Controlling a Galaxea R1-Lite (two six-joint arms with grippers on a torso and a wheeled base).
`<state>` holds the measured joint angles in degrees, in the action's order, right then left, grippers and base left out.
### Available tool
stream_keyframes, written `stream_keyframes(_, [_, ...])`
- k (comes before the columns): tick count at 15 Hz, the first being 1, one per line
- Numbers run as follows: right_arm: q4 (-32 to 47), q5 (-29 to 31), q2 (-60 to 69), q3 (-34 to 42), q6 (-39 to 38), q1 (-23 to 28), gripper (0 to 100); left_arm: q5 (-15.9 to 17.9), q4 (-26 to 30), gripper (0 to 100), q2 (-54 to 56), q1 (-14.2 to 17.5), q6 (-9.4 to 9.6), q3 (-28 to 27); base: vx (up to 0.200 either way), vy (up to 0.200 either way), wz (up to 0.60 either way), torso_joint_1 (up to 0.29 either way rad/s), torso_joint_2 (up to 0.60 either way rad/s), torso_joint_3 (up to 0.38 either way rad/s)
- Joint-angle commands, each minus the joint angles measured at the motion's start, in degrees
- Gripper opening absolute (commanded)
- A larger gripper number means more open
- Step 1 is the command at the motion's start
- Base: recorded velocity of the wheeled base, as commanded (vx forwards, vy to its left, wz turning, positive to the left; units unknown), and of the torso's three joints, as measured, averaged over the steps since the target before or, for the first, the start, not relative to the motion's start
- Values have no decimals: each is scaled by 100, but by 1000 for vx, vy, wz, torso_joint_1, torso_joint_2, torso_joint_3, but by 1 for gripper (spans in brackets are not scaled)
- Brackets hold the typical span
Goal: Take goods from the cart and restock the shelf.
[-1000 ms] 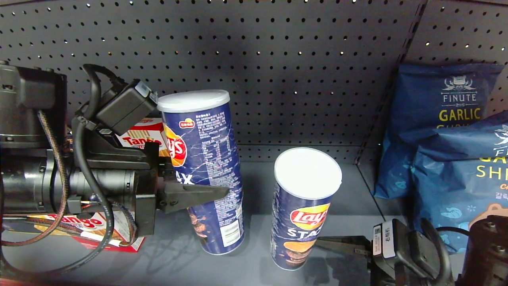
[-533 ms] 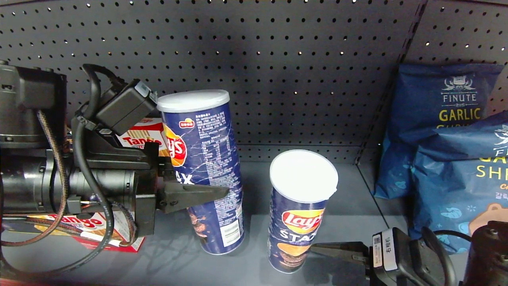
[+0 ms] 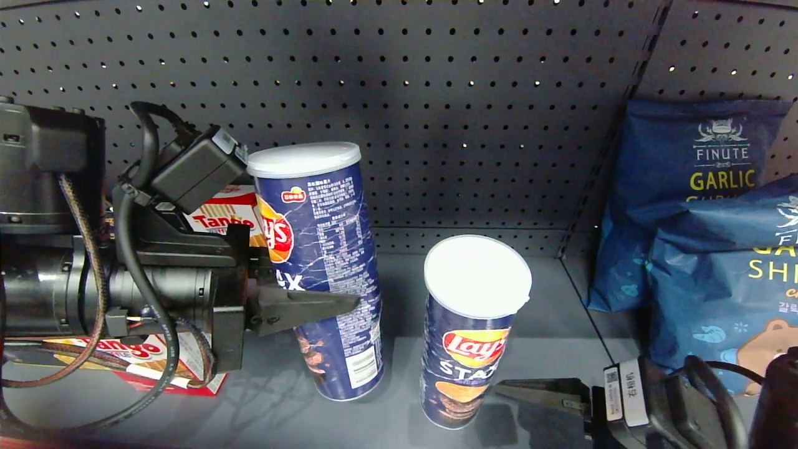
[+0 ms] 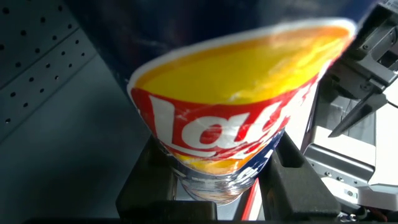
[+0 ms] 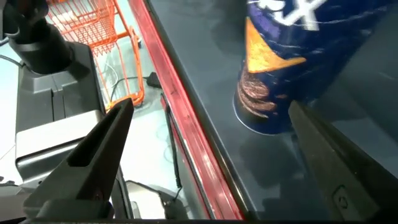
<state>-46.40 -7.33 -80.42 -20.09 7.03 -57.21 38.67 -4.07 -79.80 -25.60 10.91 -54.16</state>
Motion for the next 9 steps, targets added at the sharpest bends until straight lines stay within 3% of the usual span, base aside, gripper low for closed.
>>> stream_keyframes(1, [8, 47, 967, 251, 9, 298, 100, 0, -6, 0, 26, 2, -1, -7, 0, 0, 0, 0, 0, 0])
stream_keyframes(2, [17, 56, 1213, 322, 9, 395, 100, 0, -6, 0, 35, 2, -1, -7, 0, 0, 0, 0, 0, 0])
stream_keyframes(4, [34, 65, 2022, 708, 9, 1160, 100, -8, -6, 0, 43, 2, -10, -42, 0, 0, 0, 0, 0, 0])
stream_keyframes(8, [52, 56, 3059, 1016, -97, 3357, 100, -17, -6, 0, 70, 2, -10, -33, 0, 0, 0, 0, 0, 0])
stream_keyframes(9, [61, 56, 3191, 1077, -97, 3585, 100, -17, -6, 0, 96, 2, -10, -51, 0, 0, 0, 0, 0, 0])
